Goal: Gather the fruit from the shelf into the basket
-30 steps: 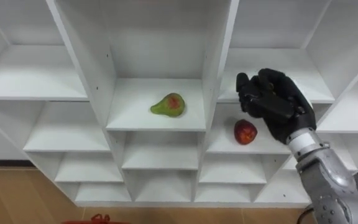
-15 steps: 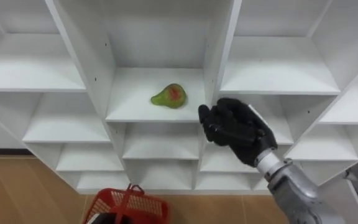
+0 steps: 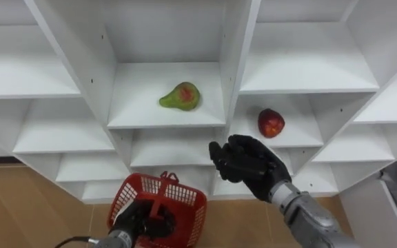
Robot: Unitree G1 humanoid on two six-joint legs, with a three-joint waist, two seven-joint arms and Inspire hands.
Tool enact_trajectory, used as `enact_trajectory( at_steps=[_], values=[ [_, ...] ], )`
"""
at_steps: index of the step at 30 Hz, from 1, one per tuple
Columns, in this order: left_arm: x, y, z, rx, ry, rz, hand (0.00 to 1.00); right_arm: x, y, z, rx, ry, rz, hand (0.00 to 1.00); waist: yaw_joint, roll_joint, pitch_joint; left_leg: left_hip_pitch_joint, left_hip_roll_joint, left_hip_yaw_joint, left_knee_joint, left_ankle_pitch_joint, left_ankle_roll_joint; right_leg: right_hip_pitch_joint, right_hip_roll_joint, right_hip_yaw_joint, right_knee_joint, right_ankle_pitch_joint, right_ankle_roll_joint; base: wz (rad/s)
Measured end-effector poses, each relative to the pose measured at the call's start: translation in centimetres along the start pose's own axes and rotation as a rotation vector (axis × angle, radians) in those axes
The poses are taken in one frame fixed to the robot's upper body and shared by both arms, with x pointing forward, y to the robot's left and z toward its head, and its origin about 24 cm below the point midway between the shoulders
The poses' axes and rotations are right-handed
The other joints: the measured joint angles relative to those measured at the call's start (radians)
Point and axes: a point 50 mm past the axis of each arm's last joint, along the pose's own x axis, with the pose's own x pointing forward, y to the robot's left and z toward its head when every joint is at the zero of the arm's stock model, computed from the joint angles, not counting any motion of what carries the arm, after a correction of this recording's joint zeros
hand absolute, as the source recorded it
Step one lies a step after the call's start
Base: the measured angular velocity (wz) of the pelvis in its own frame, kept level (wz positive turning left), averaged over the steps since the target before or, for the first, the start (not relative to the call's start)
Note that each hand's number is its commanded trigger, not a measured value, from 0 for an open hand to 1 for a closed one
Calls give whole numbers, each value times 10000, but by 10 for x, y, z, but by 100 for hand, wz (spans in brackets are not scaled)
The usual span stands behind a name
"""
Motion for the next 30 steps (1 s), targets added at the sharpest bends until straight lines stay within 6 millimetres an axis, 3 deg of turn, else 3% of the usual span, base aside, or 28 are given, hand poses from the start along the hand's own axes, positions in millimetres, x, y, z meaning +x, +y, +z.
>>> enact_trajectory(
  at_steps=[3,13,23,30],
  values=[
    [1,-5,6,162,-217,-208,100,0,0,-3,-311,160,6,100,10,70,40,-75,19,34,11,0,0,-73,16,51,-1,20,-13,-3],
    [6,-19,29,174,-1126,-1084,100,10,-9,-12,-1274,867,-466,100,-3,295,41,-518,23,14,130,22,19,-545,-42,-24,176,25,-22,1],
    [5,-32,28,619,-1151,-1955,100,12,-2,-23,-1394,1262,-429,100,-3,314,48,-645,25,-16,151,25,20,-676,-72,-41,188,26,-23,0],
    [4,-44,35,1008,-1456,-2550,100,15,3,-28,-1566,1532,-320,100,3,473,84,-632,17,-13,154,28,25,-641,-81,-92,188,26,-23,0]
  ],
)
